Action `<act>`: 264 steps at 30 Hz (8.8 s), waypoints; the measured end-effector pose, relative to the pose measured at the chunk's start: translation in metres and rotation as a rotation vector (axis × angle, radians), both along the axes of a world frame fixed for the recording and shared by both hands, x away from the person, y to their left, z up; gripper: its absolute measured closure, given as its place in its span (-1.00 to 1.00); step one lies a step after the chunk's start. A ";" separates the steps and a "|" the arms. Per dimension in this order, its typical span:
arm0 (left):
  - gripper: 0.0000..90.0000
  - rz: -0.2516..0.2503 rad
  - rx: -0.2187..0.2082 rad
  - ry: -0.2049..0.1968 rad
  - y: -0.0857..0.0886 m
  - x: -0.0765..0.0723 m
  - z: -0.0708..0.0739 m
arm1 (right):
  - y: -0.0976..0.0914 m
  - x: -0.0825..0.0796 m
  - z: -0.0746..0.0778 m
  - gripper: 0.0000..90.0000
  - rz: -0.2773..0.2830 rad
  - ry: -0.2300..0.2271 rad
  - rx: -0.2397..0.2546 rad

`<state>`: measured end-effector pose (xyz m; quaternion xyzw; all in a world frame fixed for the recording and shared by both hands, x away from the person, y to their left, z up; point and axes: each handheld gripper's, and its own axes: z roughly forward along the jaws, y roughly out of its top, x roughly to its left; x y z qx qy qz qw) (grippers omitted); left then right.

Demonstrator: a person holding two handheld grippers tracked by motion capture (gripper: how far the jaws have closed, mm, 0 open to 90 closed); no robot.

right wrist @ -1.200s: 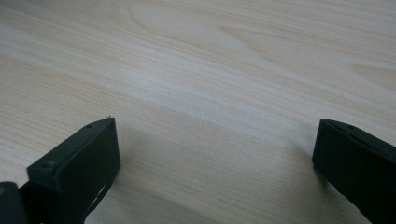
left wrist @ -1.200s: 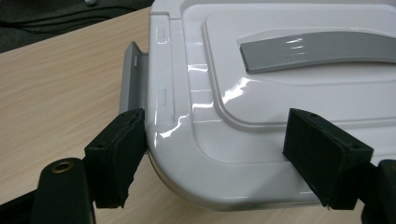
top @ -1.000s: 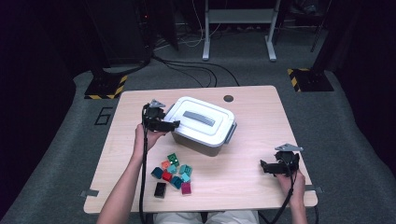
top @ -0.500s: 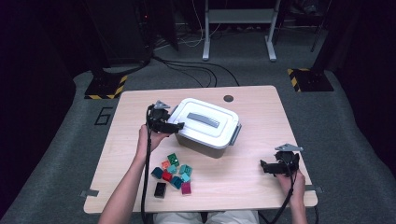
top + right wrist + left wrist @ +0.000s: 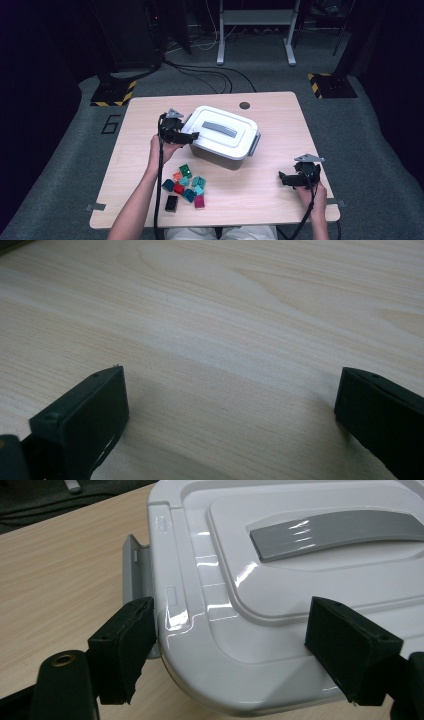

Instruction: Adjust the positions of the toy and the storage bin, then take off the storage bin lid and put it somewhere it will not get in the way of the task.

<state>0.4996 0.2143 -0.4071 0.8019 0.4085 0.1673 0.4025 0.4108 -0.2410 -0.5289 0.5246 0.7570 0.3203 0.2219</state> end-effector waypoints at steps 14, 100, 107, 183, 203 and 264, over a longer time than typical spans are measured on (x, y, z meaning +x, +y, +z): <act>-0.67 0.048 0.040 -0.010 0.038 -0.023 0.002 | 0.000 0.000 0.000 -1.00 0.000 0.000 0.000; -0.87 0.285 0.087 0.042 0.132 -0.070 -0.123 | 0.057 0.013 0.103 -1.00 0.314 -0.042 0.059; -0.84 0.281 0.087 0.037 0.132 -0.070 -0.123 | 0.067 0.018 0.114 -1.00 0.347 -0.035 0.058; -0.84 0.271 0.084 0.036 0.132 -0.069 -0.124 | 0.207 0.111 0.162 -0.77 0.615 -0.003 -0.088; -0.84 0.269 0.085 0.037 0.133 -0.069 -0.123 | 0.215 0.126 0.154 0.24 0.665 0.073 -0.127; -0.84 0.268 0.085 0.036 0.132 -0.069 -0.123 | 0.198 0.119 0.172 0.48 0.664 0.040 -0.079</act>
